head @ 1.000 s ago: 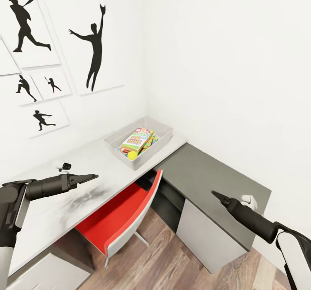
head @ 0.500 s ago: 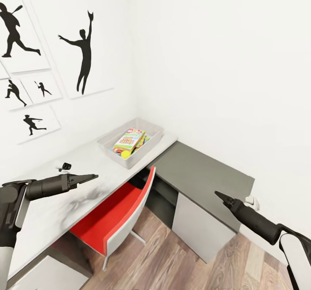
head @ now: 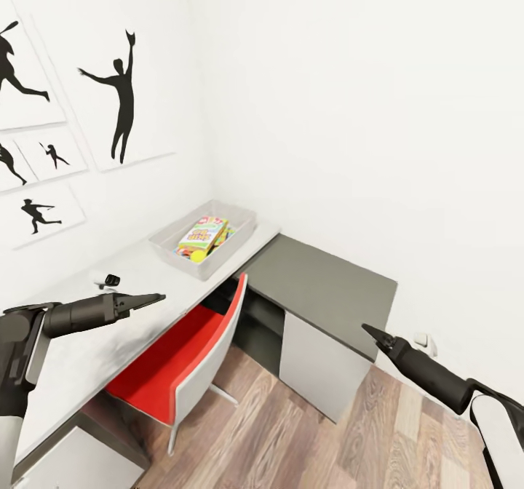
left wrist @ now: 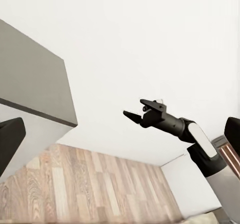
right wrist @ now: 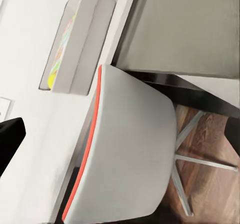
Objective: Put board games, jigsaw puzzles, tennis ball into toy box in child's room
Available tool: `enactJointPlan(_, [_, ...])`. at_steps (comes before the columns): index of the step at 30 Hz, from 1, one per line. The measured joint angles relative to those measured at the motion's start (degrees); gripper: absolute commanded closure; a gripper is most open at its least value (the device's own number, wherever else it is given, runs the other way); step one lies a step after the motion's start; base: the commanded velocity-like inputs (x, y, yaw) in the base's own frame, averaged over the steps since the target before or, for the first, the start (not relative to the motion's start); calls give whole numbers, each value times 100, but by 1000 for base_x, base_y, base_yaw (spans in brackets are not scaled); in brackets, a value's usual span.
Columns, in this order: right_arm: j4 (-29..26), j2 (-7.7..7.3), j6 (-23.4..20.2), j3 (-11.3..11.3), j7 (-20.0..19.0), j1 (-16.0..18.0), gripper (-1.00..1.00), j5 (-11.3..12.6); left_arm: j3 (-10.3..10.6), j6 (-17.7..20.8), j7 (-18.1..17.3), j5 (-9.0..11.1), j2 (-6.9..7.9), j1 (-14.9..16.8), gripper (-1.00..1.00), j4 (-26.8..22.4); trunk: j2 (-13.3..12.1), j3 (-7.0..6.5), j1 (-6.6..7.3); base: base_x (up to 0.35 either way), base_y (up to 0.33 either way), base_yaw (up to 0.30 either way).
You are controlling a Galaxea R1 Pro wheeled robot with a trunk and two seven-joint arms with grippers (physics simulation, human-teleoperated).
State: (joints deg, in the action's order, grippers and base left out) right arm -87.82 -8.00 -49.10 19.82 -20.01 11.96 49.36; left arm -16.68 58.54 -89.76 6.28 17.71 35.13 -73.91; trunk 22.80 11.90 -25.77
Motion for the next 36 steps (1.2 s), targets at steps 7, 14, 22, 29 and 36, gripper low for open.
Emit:
enactJointPlan(7, [34, -1, 2, 4, -1, 1, -100, 1, -2, 0, 0, 0, 2, 0, -100, 1, 1, -57, 1, -154, 22, -189])
enactJointPlan(14, [43, -2, -2, 90, -1, 1, -100, 7, 5, 0, 0, 0, -5, 0, -100, 1, 0, -113, 1, -124, 1, -195])
enactJointPlan(22, [45, -2, -6, 192, -49, -3, -100, 14, 7, 0, 0, 0, -6, 0, -100, 1, 0, -177, 1, -178, 25, -200])
enactJointPlan(29, [63, -2, -7, 198, -78, -1, -100, -1, 8, 0, 0, 1, -7, 0, -100, 1, 0, -232, 3, -22, 4, -201])
enactJointPlan(36, [128, -2, -7, 198, -79, 0, -100, -2, 4, 0, 0, 1, -2, 0, -100, 1, 0, -288, 3, -1, 0, -201])
